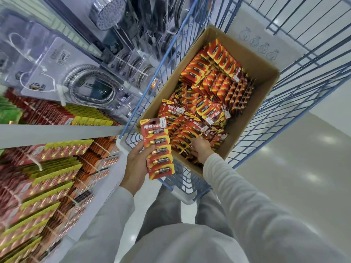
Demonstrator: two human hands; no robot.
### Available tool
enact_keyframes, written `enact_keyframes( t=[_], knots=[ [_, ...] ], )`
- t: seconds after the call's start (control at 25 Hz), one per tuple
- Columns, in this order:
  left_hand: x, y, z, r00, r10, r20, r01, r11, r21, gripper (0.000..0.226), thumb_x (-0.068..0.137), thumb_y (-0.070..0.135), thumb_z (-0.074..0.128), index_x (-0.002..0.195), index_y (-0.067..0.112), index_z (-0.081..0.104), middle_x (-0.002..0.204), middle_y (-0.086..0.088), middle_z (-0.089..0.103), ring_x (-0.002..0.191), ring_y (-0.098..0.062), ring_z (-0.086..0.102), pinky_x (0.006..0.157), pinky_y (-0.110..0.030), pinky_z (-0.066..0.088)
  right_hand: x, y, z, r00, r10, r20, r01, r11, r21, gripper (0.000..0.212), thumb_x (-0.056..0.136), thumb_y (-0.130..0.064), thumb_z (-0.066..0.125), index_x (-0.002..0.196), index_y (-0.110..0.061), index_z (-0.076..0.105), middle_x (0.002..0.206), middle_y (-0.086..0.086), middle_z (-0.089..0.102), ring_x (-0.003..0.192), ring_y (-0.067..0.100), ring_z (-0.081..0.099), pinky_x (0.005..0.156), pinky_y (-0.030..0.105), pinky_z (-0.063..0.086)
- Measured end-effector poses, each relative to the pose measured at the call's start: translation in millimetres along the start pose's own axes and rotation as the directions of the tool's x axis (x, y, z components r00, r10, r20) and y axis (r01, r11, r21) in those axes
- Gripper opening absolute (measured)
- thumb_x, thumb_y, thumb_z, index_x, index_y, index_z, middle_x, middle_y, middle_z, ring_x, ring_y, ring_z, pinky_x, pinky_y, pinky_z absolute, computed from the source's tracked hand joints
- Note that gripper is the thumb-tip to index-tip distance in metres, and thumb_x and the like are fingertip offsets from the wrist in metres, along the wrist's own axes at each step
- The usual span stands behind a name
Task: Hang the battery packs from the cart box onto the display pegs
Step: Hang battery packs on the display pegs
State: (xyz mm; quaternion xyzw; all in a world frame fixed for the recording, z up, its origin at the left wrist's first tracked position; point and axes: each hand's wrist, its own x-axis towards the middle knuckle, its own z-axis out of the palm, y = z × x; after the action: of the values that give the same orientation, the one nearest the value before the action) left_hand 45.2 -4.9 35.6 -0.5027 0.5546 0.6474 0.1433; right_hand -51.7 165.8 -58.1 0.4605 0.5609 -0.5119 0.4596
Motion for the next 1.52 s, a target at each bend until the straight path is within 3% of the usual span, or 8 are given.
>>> enact_keyframes(
  t=[0.16, 0.52, 0.64, 0.8, 0.88, 1.04, 1.2, 1.52],
  knots=[
    [0, -3, -5, 1.0, -0.007, -0.02, 0.007, 1.0, -0.009, 0.03, 0.101, 0.03, 0.066, 0.131, 0.028, 0.065, 0.114, 0.003, 0.078, 0.099, -0.024, 0.078, 0.087, -0.048, 0.063, 9, 1, 22, 0.992, -0.107, -0.073, 0.096, 0.986, -0.137, 0.054, 0.098, -0.021, 0.058, 0.145, -0.003, 0.041, 0.133, 0.014, 0.059, 0.114, 0.031, 0.058, 0.098, 0.039, 0.049],
    [-3, -15, -15, 0.999, -0.021, -0.034, 0.021, 1.0, -0.018, 0.021, 0.101, 0.03, 0.066, 0.122, 0.033, 0.068, 0.11, 0.006, 0.079, 0.1, -0.024, 0.077, 0.087, -0.048, 0.062, 20, -19, 15, 0.858, -0.472, -0.201, 0.23, 0.705, -0.671, 0.075, 0.093, -0.016, 0.073, 0.152, -0.01, 0.026, 0.158, 0.019, 0.018, 0.131, 0.04, 0.052, 0.106, 0.044, 0.047],
    [-4, -17, -16, 0.999, -0.022, -0.031, 0.022, 1.0, -0.008, 0.021, 0.102, 0.031, 0.065, 0.122, 0.034, 0.068, 0.113, 0.005, 0.078, 0.102, -0.024, 0.077, 0.09, -0.05, 0.062, 21, -25, 7, 0.865, -0.466, -0.184, 0.217, 0.68, -0.701, 0.063, 0.09, -0.025, 0.078, 0.14, -0.008, 0.044, 0.152, 0.015, 0.031, 0.129, 0.038, 0.054, 0.108, 0.046, 0.046],
    [-6, -17, -16, 0.999, -0.017, -0.051, 0.018, 1.0, 0.005, 0.018, 0.102, 0.032, 0.064, 0.119, 0.034, 0.068, 0.109, 0.007, 0.079, 0.1, -0.023, 0.077, 0.087, -0.048, 0.063, 19, -11, -1, 0.738, -0.656, -0.161, 0.361, 0.585, -0.726, 0.059, 0.083, -0.037, 0.083, 0.128, -0.012, 0.055, 0.132, 0.008, 0.053, 0.12, 0.028, 0.057, 0.102, 0.046, 0.052],
    [-6, -16, -18, 0.998, -0.012, -0.057, 0.013, 1.0, 0.008, 0.017, 0.102, 0.032, 0.065, 0.118, 0.034, 0.068, 0.107, 0.009, 0.079, 0.099, -0.022, 0.078, 0.087, -0.048, 0.063, 20, -8, -3, 0.729, -0.677, -0.1, 0.467, 0.598, -0.651, 0.055, 0.079, -0.038, 0.087, 0.121, -0.017, 0.059, 0.122, 0.002, 0.06, 0.113, 0.022, 0.059, 0.098, 0.042, 0.055],
    [-11, -7, -18, 0.998, -0.005, -0.062, 0.004, 1.0, -0.018, 0.016, 0.101, 0.032, 0.066, 0.116, 0.034, 0.069, 0.106, 0.008, 0.079, 0.097, -0.02, 0.078, 0.087, -0.048, 0.063, 9, -12, -7, 0.873, -0.482, -0.075, 0.471, 0.873, -0.13, 0.061, 0.07, -0.039, 0.092, 0.12, -0.023, 0.062, 0.117, -0.002, 0.07, 0.109, 0.02, 0.068, 0.096, 0.046, 0.058],
    [-31, 12, -18, 0.998, 0.053, -0.018, -0.055, 0.992, -0.115, 0.022, 0.101, 0.03, 0.066, 0.122, 0.031, 0.069, 0.115, 0.001, 0.078, 0.103, -0.026, 0.077, 0.088, -0.051, 0.062, -38, -32, -22, 0.893, -0.448, 0.051, 0.427, 0.876, 0.224, 0.055, 0.079, -0.024, 0.088, 0.125, -0.016, 0.059, 0.118, 0.006, 0.074, 0.102, 0.023, 0.075, 0.094, 0.049, 0.059],
    [-124, 75, -5, 0.935, 0.356, -0.013, -0.337, 0.874, -0.35, 0.038, 0.091, 0.033, 0.066, 0.126, 0.021, 0.069, 0.115, -0.007, 0.078, 0.1, -0.028, 0.078, 0.078, -0.041, 0.063, -193, -82, -62, 0.663, -0.631, 0.403, 0.523, 0.776, 0.353, 0.043, 0.1, -0.034, 0.063, 0.136, -0.012, 0.059, 0.13, 0.015, 0.068, 0.119, 0.033, 0.066, 0.101, 0.053, 0.053]
  ],
)
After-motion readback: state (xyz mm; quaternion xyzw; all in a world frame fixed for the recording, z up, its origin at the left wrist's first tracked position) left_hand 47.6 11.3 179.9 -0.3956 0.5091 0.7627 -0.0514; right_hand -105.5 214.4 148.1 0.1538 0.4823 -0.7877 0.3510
